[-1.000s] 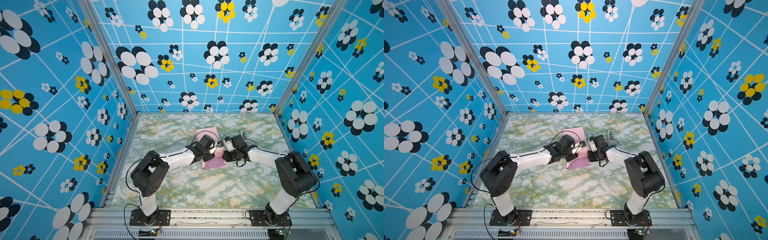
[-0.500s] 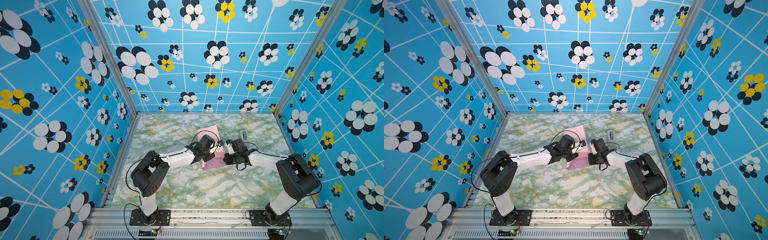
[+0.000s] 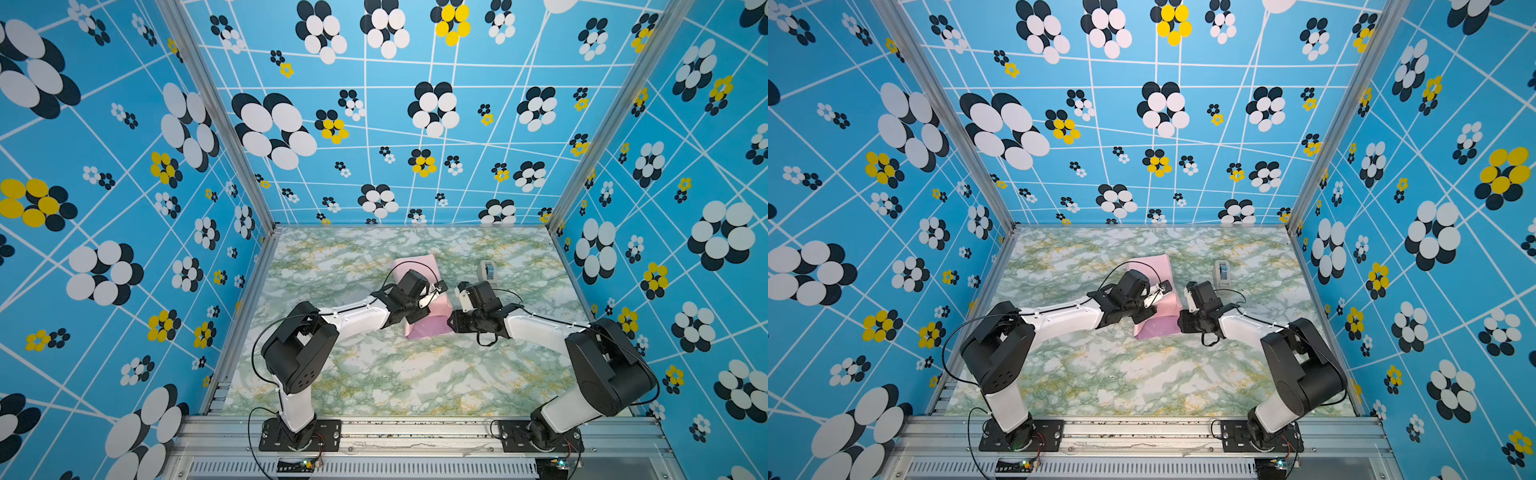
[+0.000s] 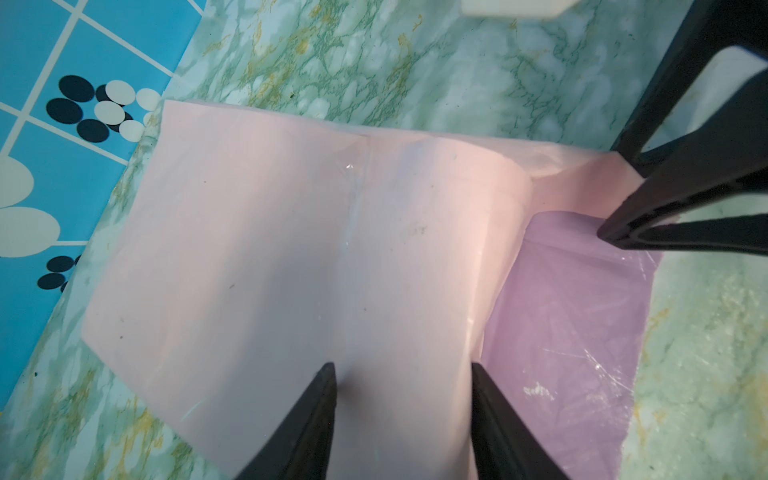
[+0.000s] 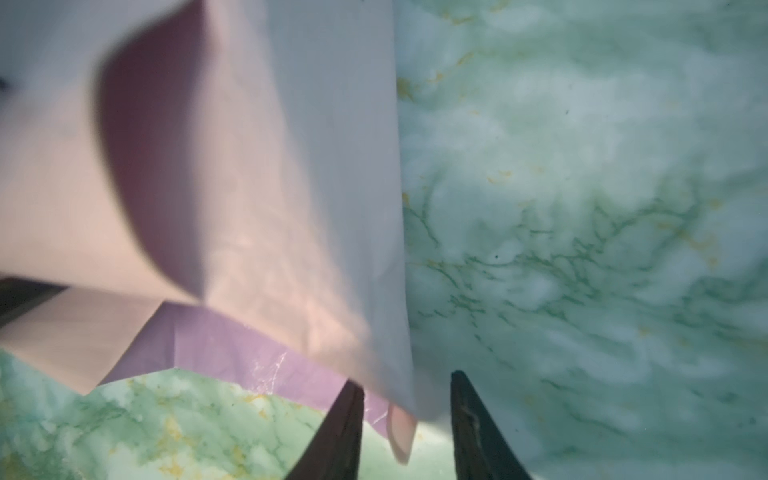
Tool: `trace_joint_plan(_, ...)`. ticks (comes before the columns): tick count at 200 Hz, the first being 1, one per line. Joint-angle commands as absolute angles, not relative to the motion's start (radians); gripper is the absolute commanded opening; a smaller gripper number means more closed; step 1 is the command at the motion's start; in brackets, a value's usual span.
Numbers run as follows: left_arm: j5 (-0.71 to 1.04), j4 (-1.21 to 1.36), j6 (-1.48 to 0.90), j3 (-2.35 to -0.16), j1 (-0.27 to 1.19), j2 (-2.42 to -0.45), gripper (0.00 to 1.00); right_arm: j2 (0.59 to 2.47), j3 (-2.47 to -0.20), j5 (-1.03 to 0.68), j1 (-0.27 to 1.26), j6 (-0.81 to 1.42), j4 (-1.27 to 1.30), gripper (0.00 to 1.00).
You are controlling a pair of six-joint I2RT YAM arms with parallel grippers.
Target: Wrap the gift box in paper
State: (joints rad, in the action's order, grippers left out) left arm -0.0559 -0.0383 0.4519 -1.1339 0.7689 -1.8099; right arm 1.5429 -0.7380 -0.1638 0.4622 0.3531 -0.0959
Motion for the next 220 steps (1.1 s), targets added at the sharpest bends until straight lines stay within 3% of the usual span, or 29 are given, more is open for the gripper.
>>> trace_joint_plan(1,-0.045,-0.052,0.428,-1.112,0.772,-1.804,0.51,1.473,-0.696,-0.235,0.432,0.402,-0.079,0.42)
trace_joint_plan(32,-0.042,-0.051,0.429,-1.11,0.773,-1.807,0.52,1.377,-0.587,-0.387,0.333,0.521,0.091,0.44)
trace_joint_plan(56,-0.026,-0.052,0.427,-1.106,0.774,-1.802,0.54,1.361,-0.569,-0.372,0.296,0.567,0.114,0.44)
trace_joint_plan(72,-0.014,-0.048,0.418,-1.1,0.775,-1.799,0.54,1.397,-0.624,-0.32,0.297,0.567,0.018,0.41)
trace_joint_plan(108,-0.013,-0.048,0.413,-1.098,0.778,-1.804,0.53,1.477,-0.682,-0.293,0.324,0.561,0.013,0.23)
trace_joint_plan(220,0.006,-0.043,0.416,-1.091,0.779,-1.805,0.53,1.608,-0.715,-0.288,0.43,0.566,0.158,0.18)
